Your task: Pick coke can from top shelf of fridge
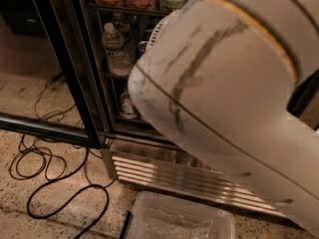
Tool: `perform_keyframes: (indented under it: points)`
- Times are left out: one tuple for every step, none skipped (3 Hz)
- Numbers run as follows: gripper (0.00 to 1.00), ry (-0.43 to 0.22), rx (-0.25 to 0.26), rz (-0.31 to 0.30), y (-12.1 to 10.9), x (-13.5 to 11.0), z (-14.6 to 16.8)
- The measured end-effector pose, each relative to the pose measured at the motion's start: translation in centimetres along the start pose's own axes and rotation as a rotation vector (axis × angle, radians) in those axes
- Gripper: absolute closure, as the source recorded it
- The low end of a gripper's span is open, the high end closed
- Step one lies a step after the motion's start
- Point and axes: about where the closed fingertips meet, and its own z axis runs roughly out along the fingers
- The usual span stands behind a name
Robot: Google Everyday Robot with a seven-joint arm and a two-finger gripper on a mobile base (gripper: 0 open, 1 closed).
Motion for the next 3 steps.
perform_keyframes:
  points:
    - [1.0,-0.007,-0.026,-0.022,1.0,0.0,-1.3]
    - [1.0,0.01,-0.051,0.017,1.0,1.2,-3.5]
    - [1.0,0.03,-0.061,0.046,0.8,1.9,-4.0]
